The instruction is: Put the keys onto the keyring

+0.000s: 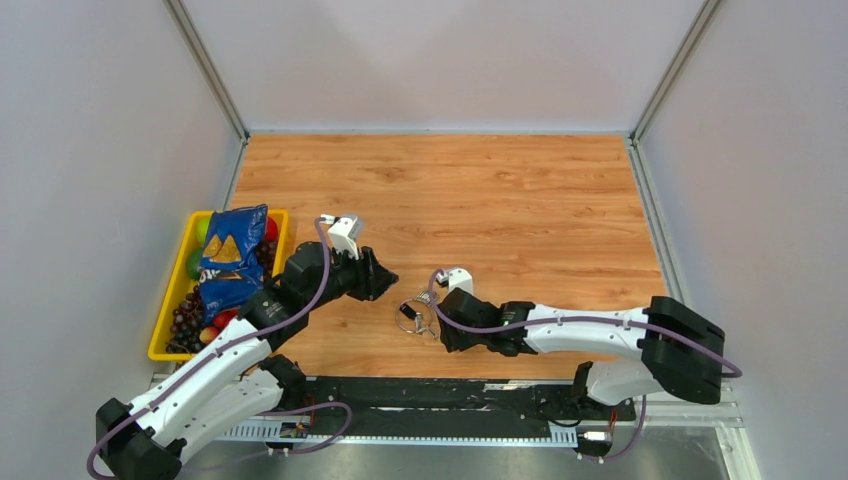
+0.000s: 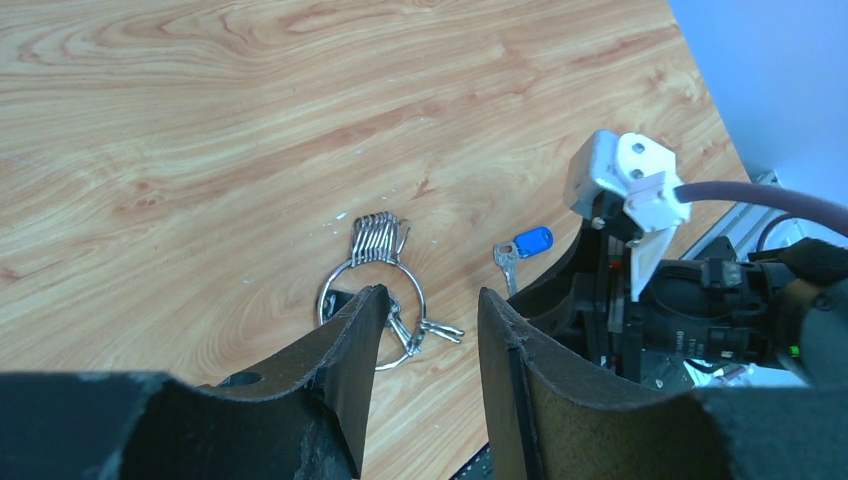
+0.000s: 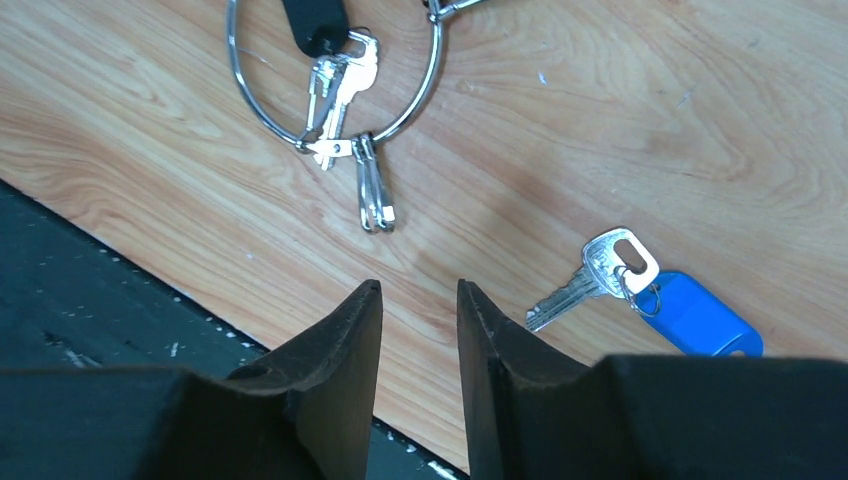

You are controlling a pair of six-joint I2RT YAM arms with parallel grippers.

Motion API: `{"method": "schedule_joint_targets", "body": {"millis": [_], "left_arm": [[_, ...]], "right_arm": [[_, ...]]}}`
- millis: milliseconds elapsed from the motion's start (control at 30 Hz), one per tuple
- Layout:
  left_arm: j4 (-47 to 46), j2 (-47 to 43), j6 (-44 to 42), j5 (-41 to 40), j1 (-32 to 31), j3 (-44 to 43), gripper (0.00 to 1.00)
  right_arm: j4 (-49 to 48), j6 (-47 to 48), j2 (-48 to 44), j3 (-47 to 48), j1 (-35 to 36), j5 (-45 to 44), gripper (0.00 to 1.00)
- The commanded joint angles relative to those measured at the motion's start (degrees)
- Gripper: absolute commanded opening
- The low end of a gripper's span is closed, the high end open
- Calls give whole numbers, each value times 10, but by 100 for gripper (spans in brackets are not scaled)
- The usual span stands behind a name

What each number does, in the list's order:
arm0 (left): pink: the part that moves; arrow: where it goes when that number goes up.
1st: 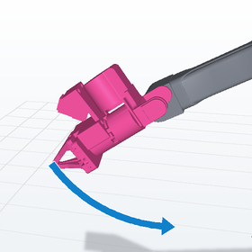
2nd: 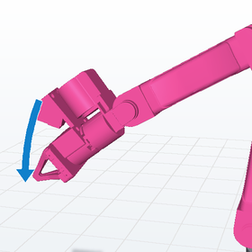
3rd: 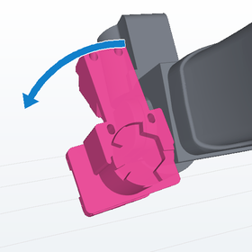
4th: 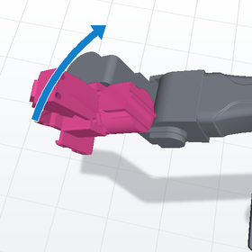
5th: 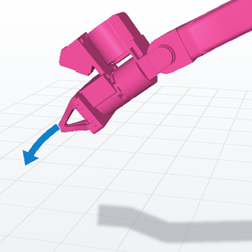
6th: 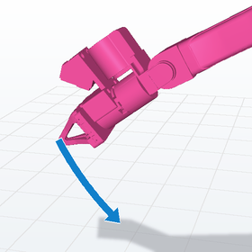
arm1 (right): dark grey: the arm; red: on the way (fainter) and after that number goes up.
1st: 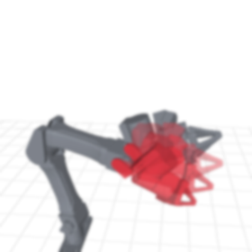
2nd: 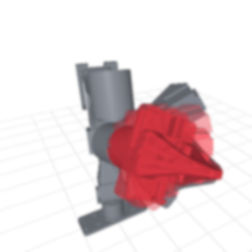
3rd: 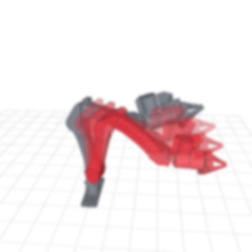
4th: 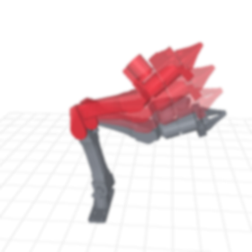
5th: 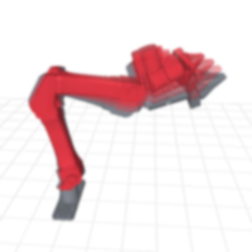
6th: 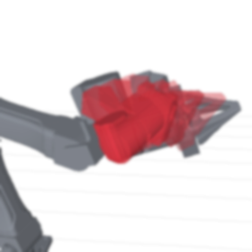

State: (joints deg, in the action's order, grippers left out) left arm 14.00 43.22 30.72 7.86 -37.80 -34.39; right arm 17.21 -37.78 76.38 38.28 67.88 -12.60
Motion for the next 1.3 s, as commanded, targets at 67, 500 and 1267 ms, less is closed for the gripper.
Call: {"method": "schedule_joint_targets", "body": {"millis": [67,500,1267], "left_arm": [[-15,-4,2,-1,0,2,49],[-14,0,-4,-5,0,2,49],[-4,-4,-16,-15,0,2,51]], "right_arm": [[-2,4,37,5,11,-23,34],[-14,9,101,31,19,-32,37],[-9,26,169,78,16,-65,36]]}}
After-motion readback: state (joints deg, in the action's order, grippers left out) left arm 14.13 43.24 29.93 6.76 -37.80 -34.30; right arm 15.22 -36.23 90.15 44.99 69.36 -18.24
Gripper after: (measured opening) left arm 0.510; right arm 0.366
